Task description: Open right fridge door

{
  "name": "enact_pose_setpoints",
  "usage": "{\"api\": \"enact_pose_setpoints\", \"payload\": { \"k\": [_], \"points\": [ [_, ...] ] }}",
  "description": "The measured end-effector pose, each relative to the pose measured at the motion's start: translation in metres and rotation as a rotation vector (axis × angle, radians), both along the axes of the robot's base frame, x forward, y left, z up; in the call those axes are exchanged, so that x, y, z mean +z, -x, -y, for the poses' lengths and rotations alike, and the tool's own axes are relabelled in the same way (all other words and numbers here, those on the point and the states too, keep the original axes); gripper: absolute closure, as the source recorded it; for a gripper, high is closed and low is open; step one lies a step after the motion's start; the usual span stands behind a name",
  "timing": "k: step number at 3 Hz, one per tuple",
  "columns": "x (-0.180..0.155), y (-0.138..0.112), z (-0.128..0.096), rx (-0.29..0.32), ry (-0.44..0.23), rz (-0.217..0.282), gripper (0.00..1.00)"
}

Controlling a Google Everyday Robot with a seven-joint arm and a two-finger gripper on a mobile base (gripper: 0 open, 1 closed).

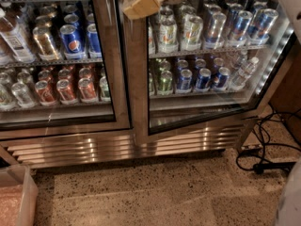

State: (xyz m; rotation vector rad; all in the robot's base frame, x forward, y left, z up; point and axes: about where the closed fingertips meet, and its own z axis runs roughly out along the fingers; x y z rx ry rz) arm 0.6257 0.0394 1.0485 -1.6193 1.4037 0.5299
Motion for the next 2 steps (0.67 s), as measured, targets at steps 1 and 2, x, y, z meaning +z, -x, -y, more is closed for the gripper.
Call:
{"api": "enact_pose_setpoints", "payload": {
  "k": [1, 2],
  "points": [
    [-0.001, 0.005, 0.001, 0.0, 0.0, 0.0, 1.0],
    [0.006, 0.028, 0.003, -0.045, 0.01, -0.046, 1.0]
  ]
}}
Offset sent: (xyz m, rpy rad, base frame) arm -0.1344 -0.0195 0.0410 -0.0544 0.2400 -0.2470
